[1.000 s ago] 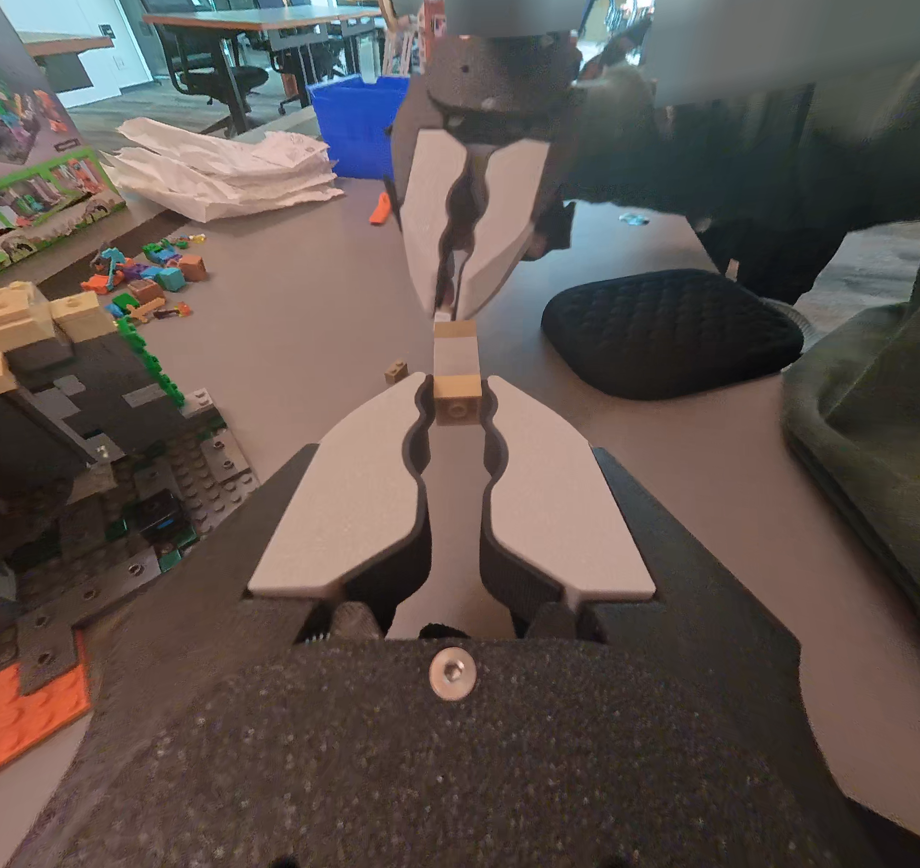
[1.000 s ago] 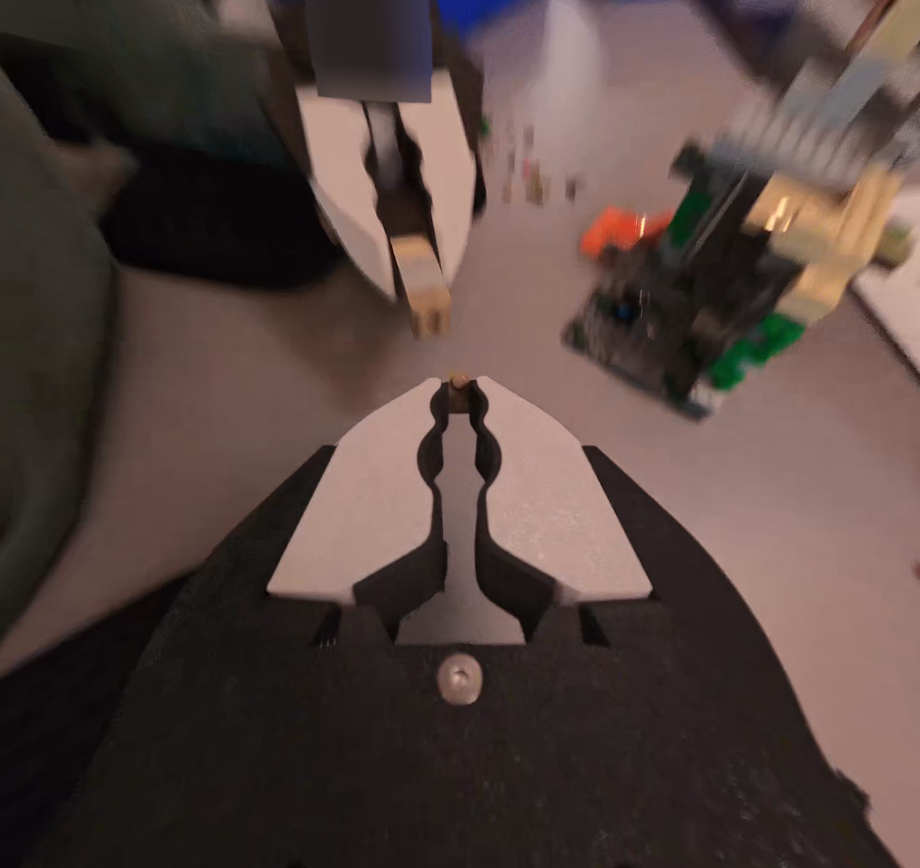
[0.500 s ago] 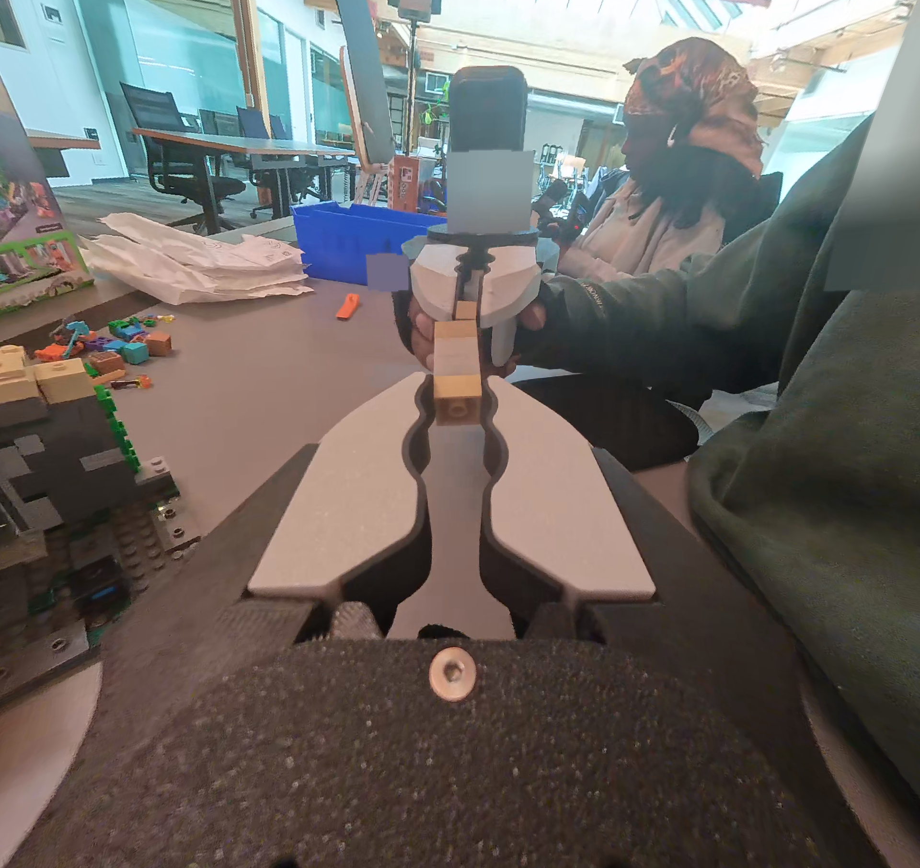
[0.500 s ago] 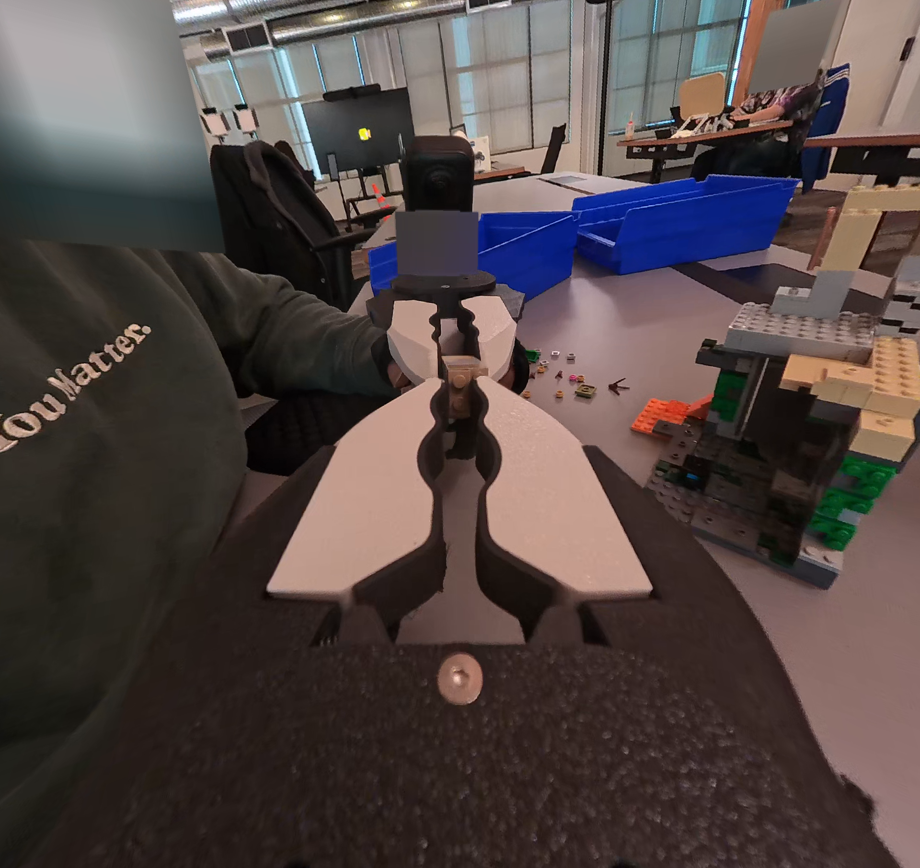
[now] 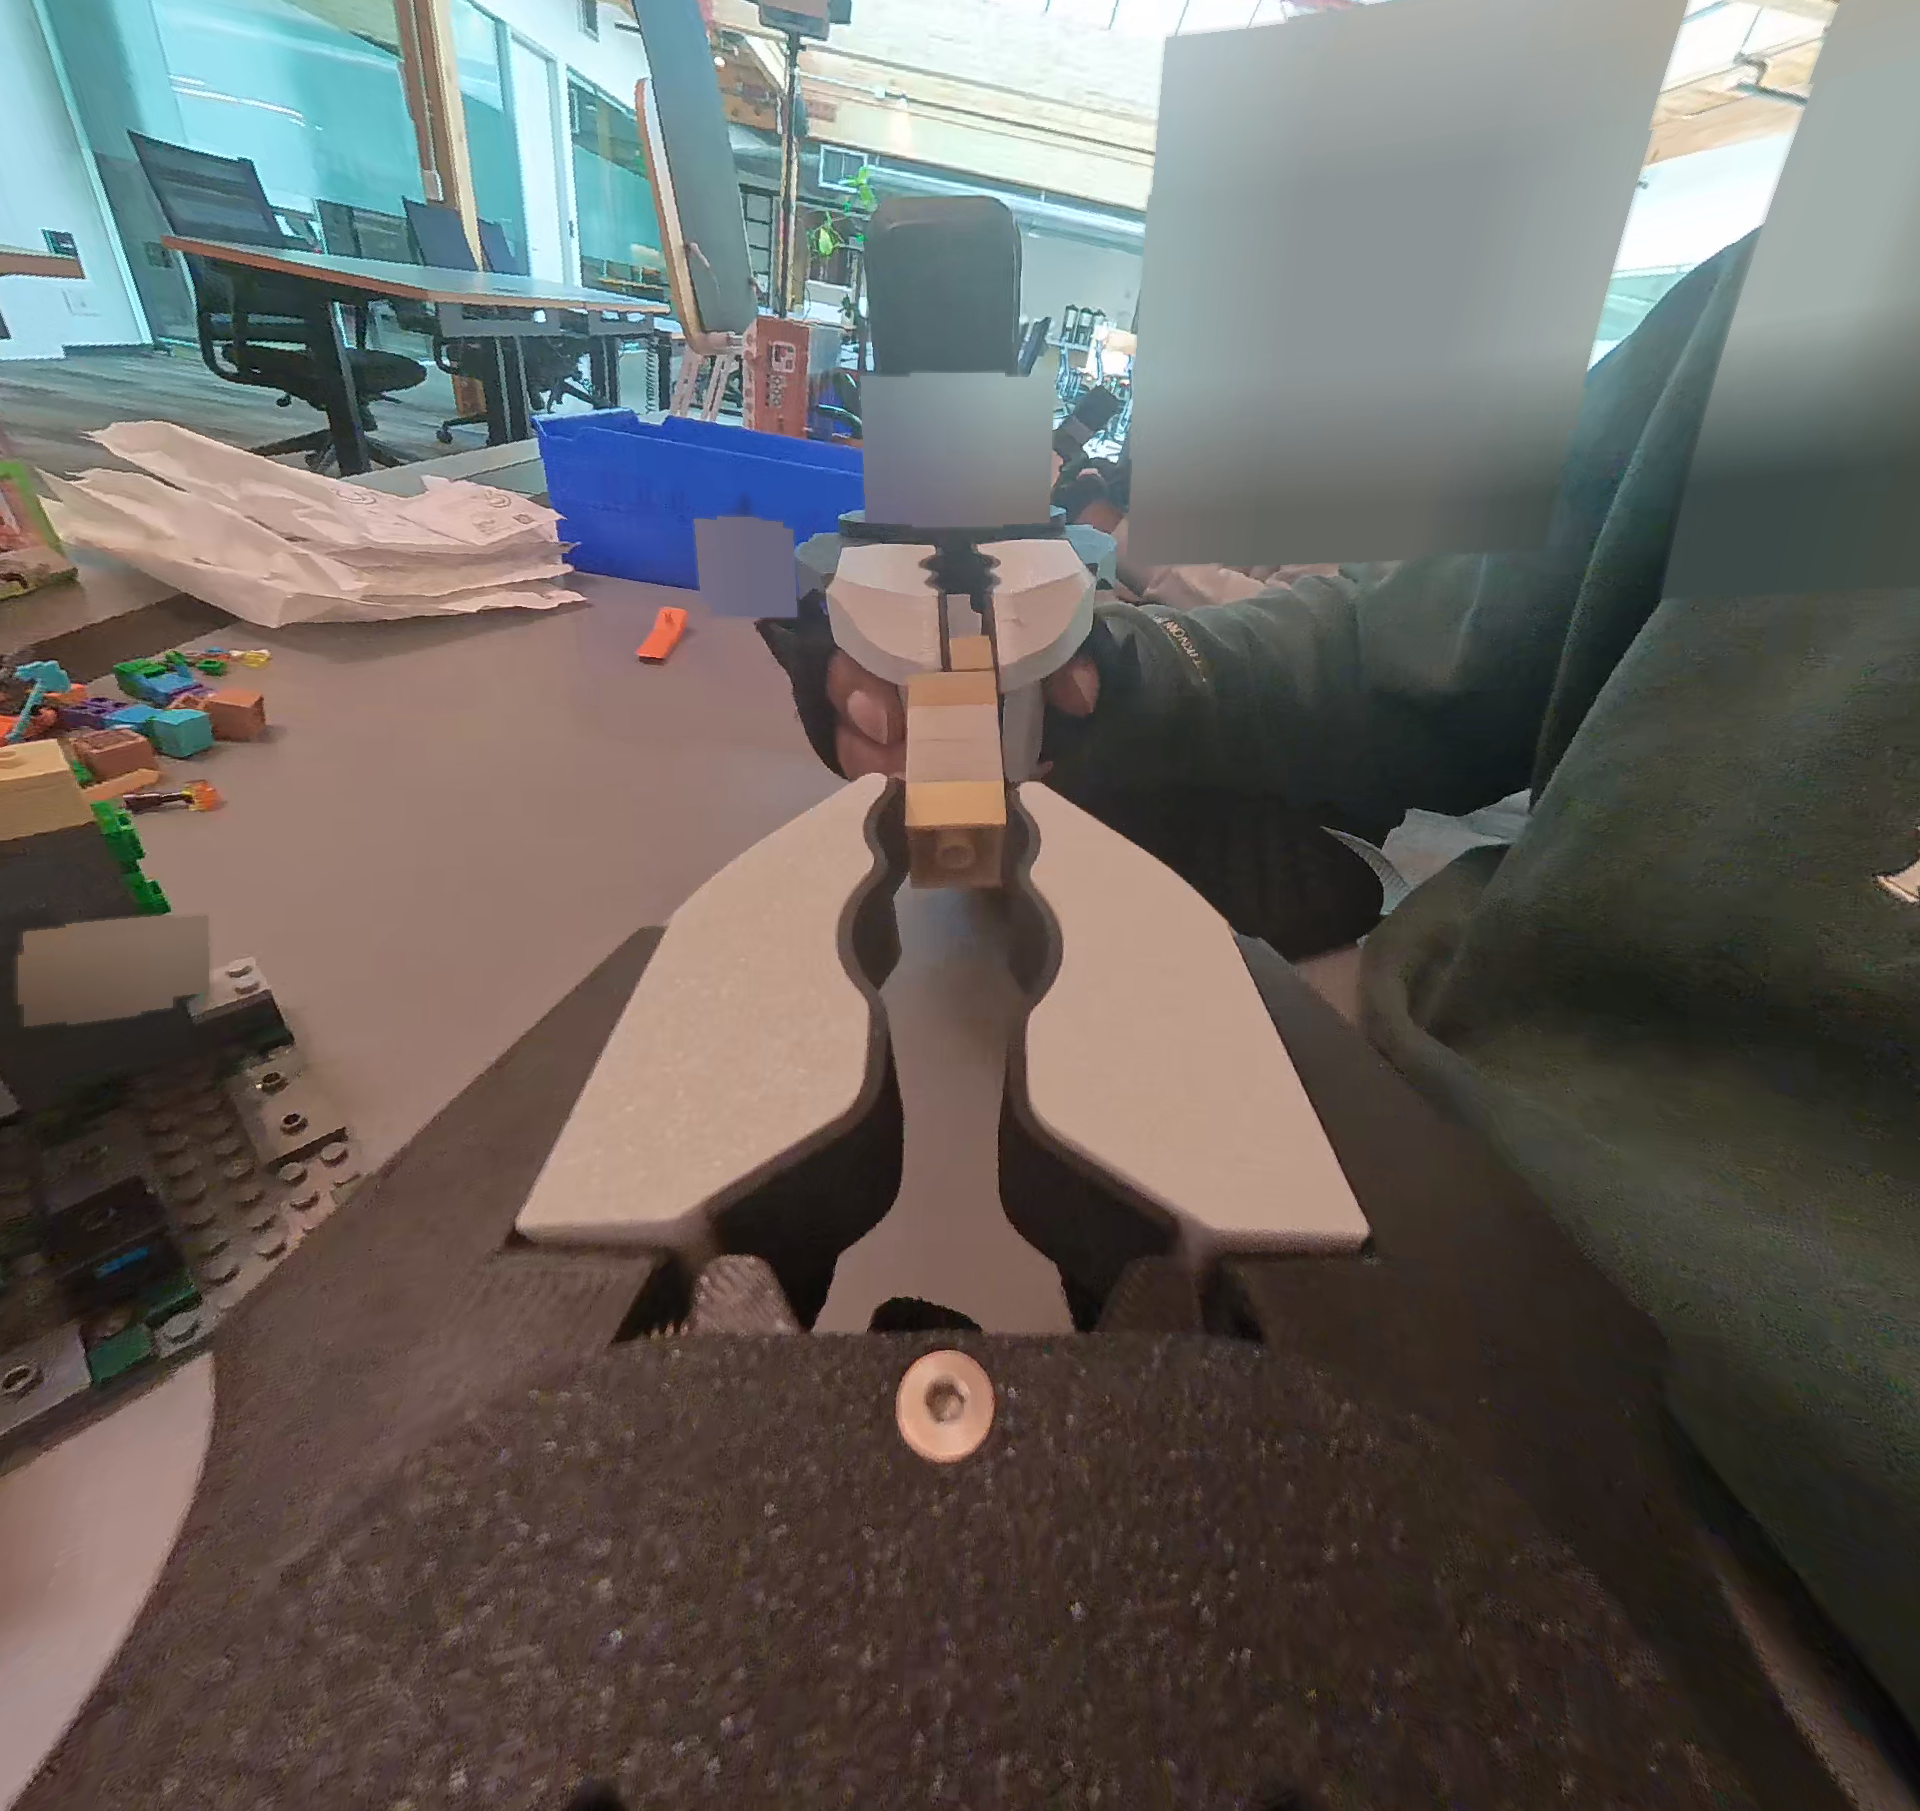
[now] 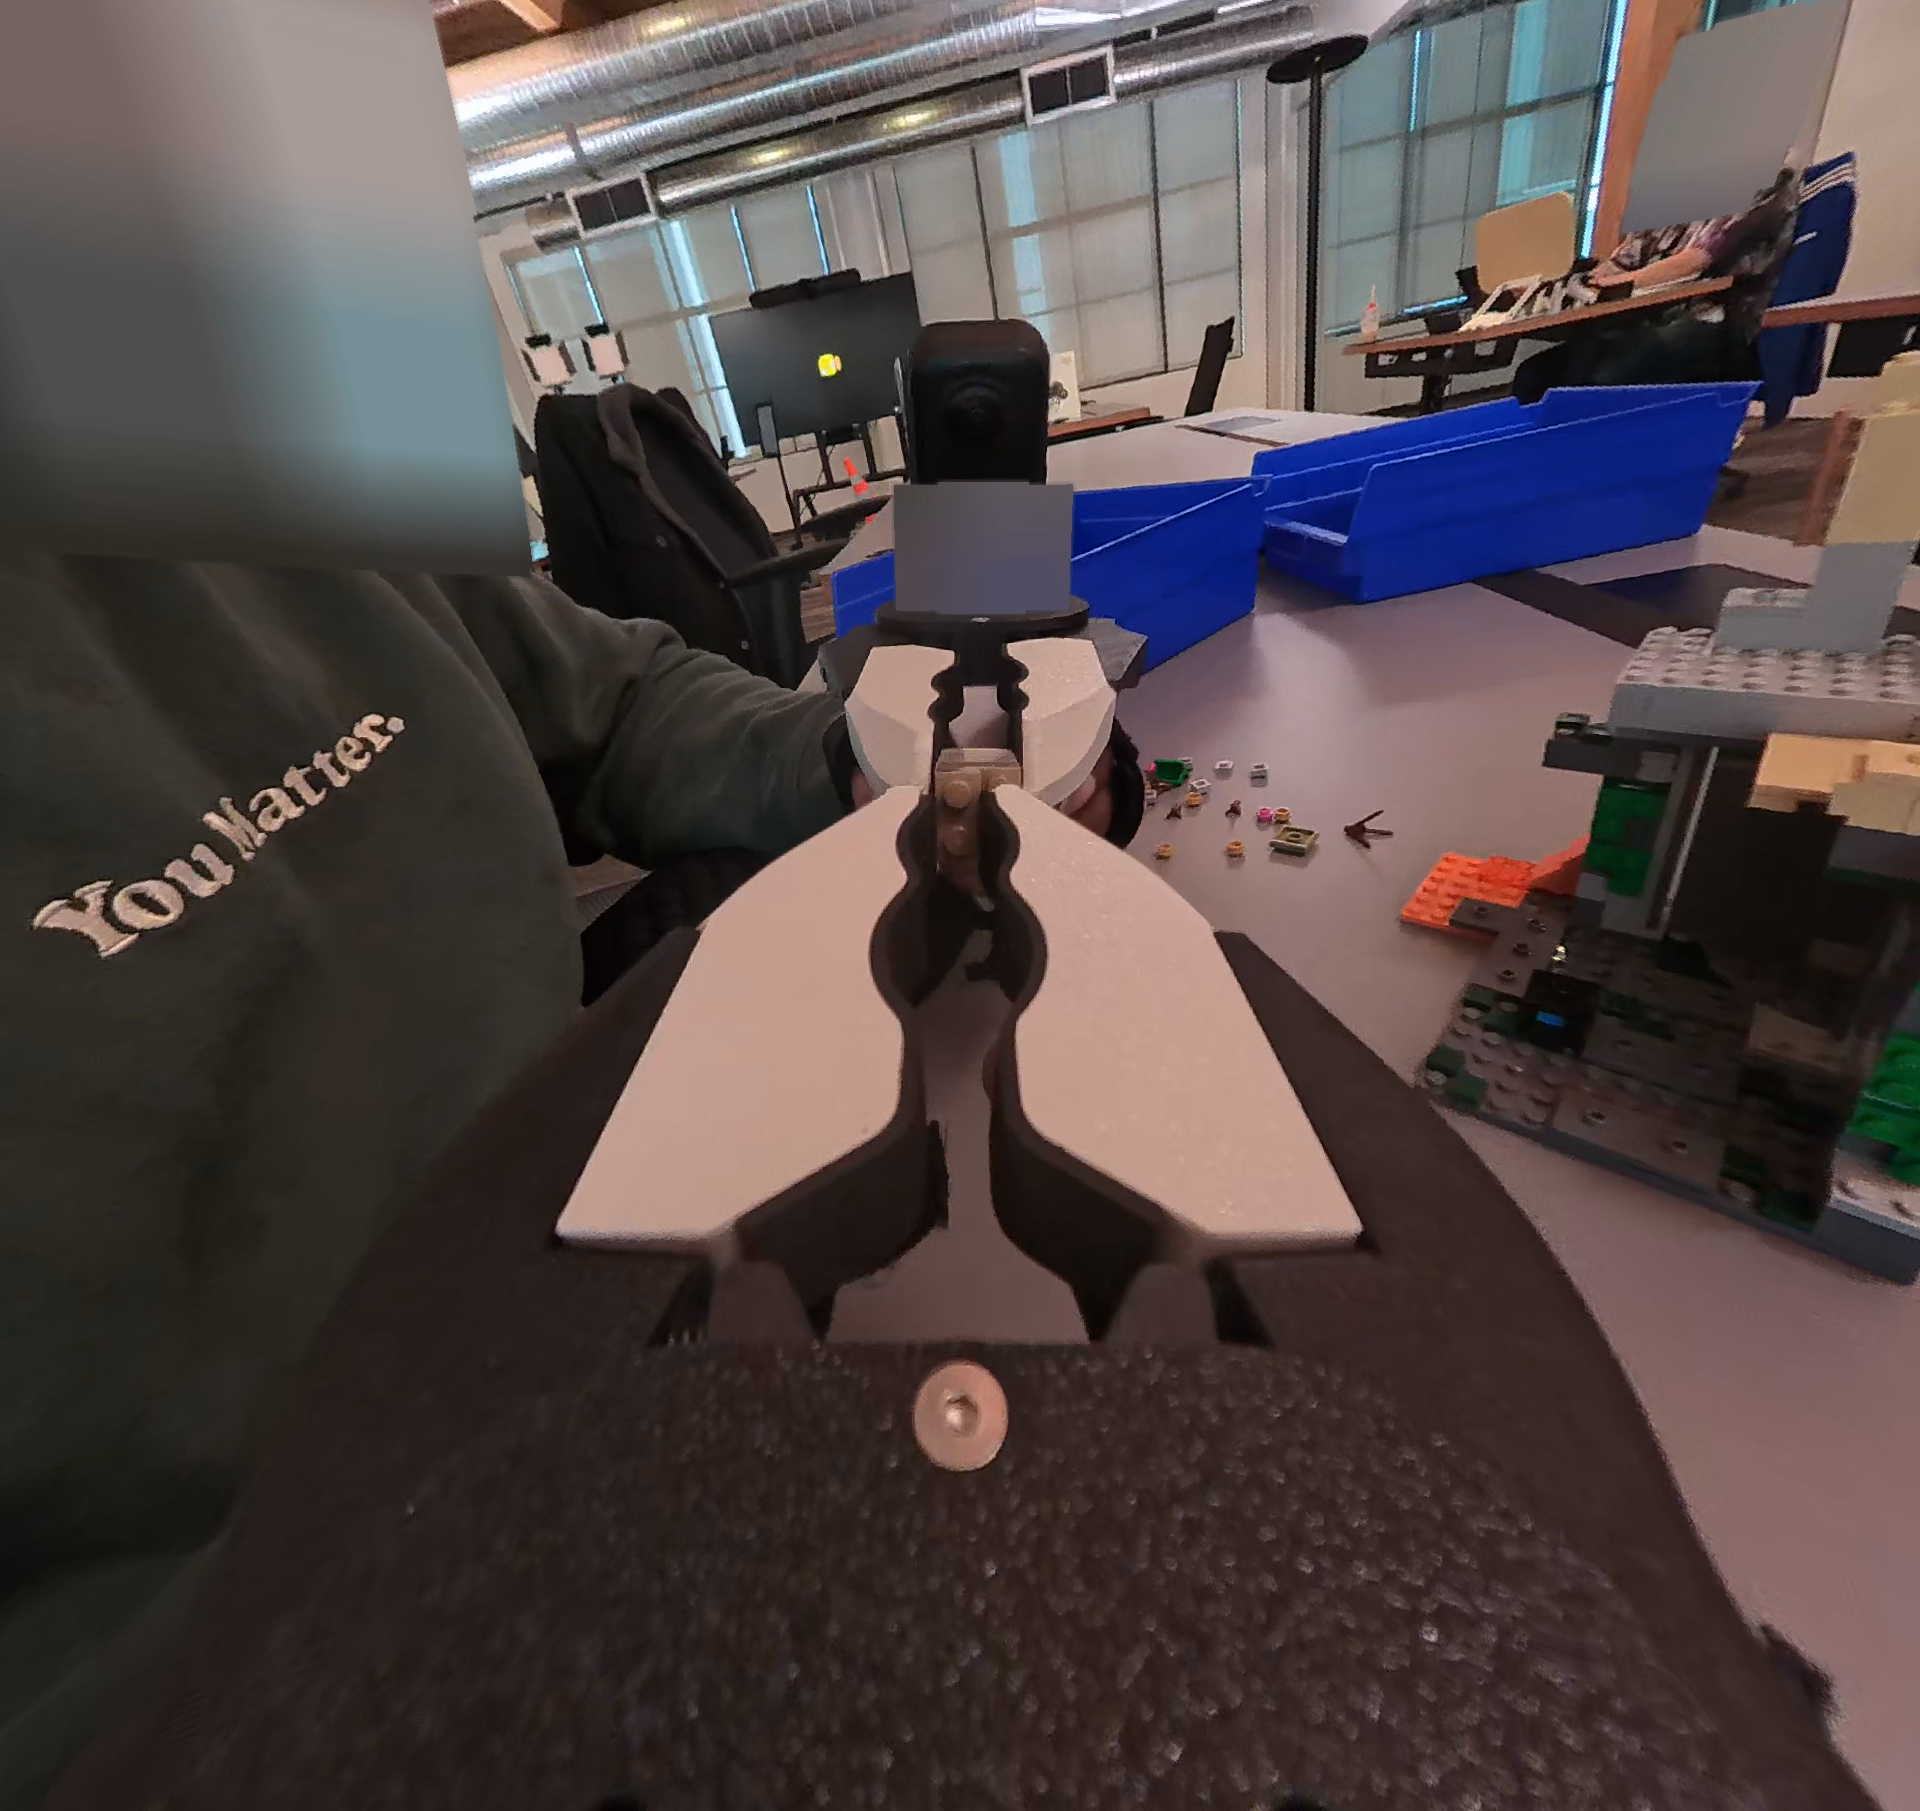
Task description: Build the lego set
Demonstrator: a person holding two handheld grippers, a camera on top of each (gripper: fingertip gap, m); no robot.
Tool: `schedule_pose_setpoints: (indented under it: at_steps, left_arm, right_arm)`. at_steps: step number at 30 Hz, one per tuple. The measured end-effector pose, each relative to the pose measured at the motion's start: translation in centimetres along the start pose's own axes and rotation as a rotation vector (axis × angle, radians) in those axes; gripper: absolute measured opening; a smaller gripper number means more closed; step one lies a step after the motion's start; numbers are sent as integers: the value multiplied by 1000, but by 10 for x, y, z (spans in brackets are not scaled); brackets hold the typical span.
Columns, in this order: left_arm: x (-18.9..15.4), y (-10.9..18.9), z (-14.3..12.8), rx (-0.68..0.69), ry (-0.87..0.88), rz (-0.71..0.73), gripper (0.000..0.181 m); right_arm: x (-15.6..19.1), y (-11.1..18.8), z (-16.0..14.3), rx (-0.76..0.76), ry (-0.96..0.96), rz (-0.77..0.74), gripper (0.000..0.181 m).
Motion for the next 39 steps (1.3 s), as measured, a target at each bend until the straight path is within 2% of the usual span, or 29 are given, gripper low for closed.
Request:
schedule_pose_setpoints:
  at_steps: [16, 20, 23, 25, 29, 33, 39]
  left_arm:
    - [1, -3, -6, 22, -4, 14, 17]
    - [4, -3, 3, -7, -18, 29, 17]
    - [8, 2, 3, -7, -22, 62, 17]
    - [11, 6, 1, -2, -18, 78, 17]
    - [9, 2, -7, 57, -69, 83, 17]
    - [7, -2, -14, 108, -100, 80, 17]
    - [7, -3, -22, 154, -100, 73, 17]
  right_arm:
    - [-2, 0, -3, -19, -6, -7, 8]
    - [-2, 1, 8, 25, 13, -26, 8]
    - [-10, 14, 19, 69, 33, -66, 16]
    - [-28, 29, 15, 176, 42, -165, 17]
    - [-73, 60, -23, 540, 95, -419, 17]
    - [-89, 66, -56, 772, 57, -482, 16]
    - [-100, 63, -69, 877, 41, -520, 13]
Point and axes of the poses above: each gripper's, where its closed fingertips meet, y back along the fingers, z out of its top, x = y × z across the jaws, the point moved 3 cm from there along y, back along the fingers, and after that the axes turned 10 degrees about -y, right-handed, at the moved point
